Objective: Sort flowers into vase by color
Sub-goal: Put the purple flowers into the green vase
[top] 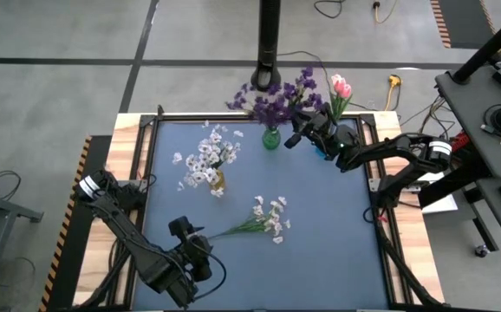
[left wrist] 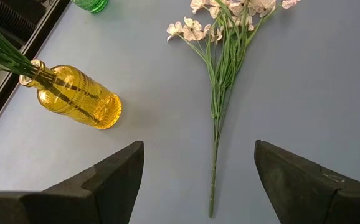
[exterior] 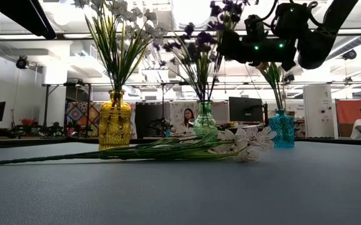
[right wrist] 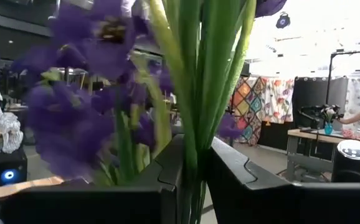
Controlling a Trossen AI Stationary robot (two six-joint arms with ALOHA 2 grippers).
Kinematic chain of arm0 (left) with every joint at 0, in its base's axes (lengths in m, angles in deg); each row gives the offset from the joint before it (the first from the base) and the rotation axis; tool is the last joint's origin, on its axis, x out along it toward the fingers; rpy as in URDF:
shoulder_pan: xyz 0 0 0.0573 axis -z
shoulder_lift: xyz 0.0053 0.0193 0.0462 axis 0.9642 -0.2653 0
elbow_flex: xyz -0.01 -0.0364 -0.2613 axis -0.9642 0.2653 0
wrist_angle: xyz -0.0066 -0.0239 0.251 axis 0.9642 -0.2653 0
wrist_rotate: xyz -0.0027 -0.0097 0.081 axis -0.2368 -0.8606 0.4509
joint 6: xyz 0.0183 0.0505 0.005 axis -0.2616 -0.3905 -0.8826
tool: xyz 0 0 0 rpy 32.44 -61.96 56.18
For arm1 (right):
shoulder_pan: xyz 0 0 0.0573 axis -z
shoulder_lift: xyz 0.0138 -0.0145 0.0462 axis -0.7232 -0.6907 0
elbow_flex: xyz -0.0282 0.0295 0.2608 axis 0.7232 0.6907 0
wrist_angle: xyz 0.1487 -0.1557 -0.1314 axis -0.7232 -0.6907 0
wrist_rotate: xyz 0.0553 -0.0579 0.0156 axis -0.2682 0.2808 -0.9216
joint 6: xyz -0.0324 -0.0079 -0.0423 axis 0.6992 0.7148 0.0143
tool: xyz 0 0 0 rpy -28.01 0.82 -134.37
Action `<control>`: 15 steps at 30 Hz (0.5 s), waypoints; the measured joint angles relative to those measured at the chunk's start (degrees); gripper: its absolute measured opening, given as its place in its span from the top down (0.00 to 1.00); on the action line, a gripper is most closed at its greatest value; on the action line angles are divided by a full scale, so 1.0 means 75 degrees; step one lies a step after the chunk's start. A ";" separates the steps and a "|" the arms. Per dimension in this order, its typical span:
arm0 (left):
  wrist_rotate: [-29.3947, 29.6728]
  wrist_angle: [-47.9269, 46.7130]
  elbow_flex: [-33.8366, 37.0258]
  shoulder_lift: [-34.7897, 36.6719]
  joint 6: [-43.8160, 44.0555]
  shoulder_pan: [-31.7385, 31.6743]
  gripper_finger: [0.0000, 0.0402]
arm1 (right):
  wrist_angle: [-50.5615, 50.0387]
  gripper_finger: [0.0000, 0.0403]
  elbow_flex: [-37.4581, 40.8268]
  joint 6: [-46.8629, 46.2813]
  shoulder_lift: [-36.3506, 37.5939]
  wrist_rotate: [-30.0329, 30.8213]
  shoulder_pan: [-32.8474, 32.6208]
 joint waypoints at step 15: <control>0.0000 -0.0003 0.0000 0.0000 0.0000 -0.0003 0.29 | -0.0814 0.57 0.0000 -0.0336 0.0016 0.0195 -0.0003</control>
